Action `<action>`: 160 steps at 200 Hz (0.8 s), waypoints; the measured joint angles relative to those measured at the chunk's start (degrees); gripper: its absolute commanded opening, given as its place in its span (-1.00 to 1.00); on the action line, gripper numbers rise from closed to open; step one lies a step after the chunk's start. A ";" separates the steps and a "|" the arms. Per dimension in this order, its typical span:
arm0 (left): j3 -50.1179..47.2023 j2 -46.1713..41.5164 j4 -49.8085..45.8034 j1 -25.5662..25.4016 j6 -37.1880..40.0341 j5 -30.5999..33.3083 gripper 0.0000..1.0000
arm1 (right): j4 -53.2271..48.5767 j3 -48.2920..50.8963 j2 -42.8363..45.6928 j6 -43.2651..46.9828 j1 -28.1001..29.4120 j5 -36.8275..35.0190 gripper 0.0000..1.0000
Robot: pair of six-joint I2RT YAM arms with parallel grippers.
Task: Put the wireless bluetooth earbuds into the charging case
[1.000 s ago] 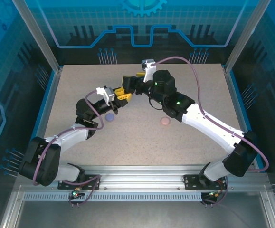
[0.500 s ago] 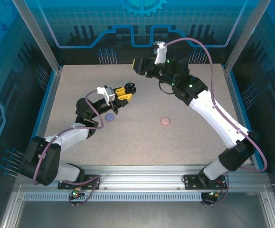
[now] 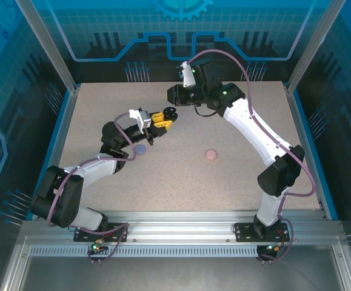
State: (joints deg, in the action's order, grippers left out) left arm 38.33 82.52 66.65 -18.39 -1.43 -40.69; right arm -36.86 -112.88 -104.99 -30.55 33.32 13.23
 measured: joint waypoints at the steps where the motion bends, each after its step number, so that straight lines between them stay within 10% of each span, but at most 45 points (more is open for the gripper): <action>1: 0.00 0.00 -0.02 0.00 0.00 -0.02 -1.00 | -0.04 -0.02 -0.02 -0.02 0.00 0.09 -0.72; 97: 0.76 0.04 -3.39 -0.33 1.25 -1.20 -1.00 | -1.20 10.54 10.14 1.20 2.89 -0.63 -0.86; 160: -0.04 1.49 -1.64 -0.59 -2.34 0.96 -1.00 | 4.52 24.59 26.12 -3.69 1.16 -11.23 -0.35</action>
State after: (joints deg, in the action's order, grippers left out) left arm 38.28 84.01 65.01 -18.98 -3.77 -39.72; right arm -32.34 -88.29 -78.87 -34.24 34.48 2.00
